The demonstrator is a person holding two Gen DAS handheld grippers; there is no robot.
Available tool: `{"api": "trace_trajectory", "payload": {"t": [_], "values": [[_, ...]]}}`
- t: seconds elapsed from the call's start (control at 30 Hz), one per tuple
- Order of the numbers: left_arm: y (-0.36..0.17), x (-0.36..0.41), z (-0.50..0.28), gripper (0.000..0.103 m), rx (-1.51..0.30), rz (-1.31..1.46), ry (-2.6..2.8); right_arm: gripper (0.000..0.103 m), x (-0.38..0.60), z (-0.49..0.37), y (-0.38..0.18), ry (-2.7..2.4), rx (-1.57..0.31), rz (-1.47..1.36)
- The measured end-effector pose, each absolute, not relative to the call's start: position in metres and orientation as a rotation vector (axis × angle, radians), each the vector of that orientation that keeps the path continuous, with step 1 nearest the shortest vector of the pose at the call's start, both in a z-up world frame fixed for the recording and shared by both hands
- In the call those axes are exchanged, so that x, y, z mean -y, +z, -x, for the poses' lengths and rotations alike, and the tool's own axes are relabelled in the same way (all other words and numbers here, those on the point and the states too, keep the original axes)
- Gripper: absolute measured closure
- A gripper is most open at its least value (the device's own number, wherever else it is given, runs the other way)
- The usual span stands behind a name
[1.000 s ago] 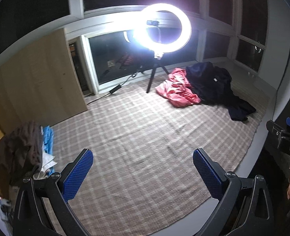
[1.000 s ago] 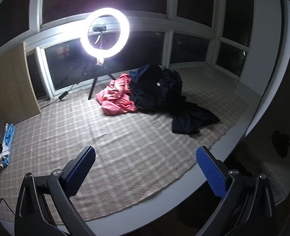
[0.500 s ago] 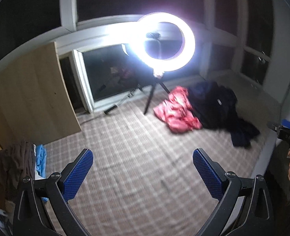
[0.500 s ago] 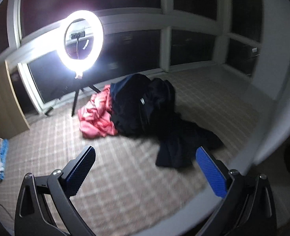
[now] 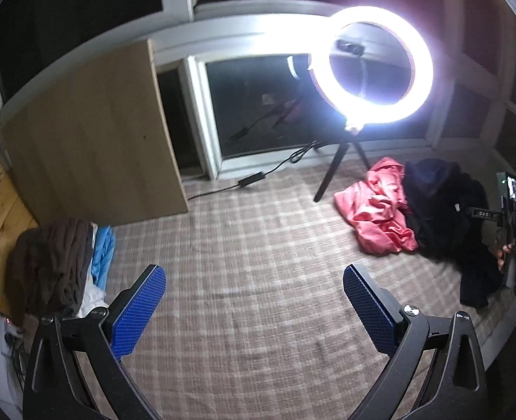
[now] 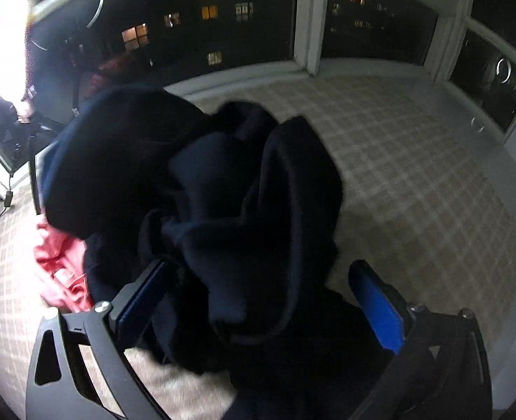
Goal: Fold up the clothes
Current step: 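Grasp the navy sweatshirt with the right tool and lift it from the heap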
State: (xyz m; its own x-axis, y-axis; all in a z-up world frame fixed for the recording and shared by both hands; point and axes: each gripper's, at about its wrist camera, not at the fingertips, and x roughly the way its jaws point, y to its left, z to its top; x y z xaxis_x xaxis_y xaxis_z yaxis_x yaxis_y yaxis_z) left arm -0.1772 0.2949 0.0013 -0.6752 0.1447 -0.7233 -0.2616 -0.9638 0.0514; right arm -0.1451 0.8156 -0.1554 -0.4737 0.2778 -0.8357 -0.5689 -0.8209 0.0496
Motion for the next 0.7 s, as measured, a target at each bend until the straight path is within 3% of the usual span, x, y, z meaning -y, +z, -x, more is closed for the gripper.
{"api": "trace_trajectory", "payload": {"t": [0.03,0.07,0.17,0.4,0.7], "values": [[0.000,-0.296,0.180,0.001,-0.223,1.146,2.678,0.055,-0.818,0.145,-0.156,2.320,-0.484,1.215],[-0.001,-0.296,0.183,0.001,-0.228,1.152,2.676,0.092,-0.822,0.141,-0.150,2.372,-0.578,1.210],[-0.006,-0.297,0.192,0.001,-0.241,1.181,2.649,0.092,-0.833,0.121,-0.117,2.460,-0.732,1.123],[-0.016,-0.297,0.202,0.001,-0.222,1.206,2.596,0.093,-0.822,0.062,0.017,2.623,-0.657,0.750],[-0.001,-0.282,0.190,0.001,-0.177,1.125,2.583,0.093,-0.724,-0.006,0.185,2.885,-0.476,0.379]]}}
